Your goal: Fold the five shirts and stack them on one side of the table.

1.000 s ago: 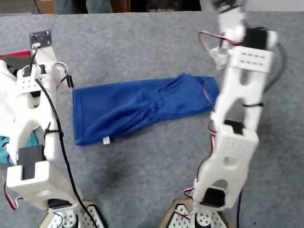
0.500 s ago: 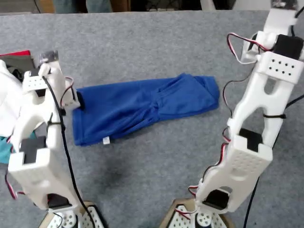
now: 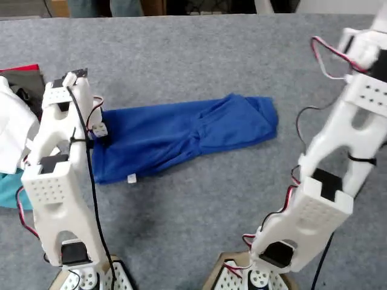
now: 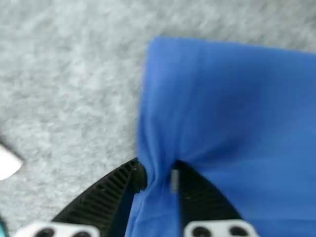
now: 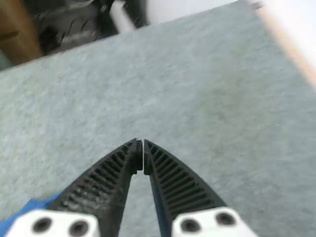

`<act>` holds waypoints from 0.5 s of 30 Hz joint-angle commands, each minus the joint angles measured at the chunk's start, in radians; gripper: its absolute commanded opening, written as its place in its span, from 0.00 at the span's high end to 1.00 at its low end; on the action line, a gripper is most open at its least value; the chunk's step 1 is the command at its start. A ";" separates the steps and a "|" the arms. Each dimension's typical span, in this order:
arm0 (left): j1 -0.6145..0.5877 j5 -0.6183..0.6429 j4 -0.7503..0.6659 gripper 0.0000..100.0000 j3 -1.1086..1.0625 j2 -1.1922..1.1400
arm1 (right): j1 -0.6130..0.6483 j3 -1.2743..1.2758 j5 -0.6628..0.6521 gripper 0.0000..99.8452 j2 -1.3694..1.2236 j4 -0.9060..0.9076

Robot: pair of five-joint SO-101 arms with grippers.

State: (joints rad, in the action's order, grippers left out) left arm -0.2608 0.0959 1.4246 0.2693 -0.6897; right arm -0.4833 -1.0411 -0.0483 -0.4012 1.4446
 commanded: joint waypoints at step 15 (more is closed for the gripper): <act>0.130 0.009 0.336 0.97 0.527 -0.055 | -0.362 -0.211 0.009 0.98 0.054 -0.018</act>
State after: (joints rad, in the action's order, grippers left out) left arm -0.2148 0.0713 1.7054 0.6928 -0.8002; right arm -0.8040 -1.2098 -0.0483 -0.4012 1.4446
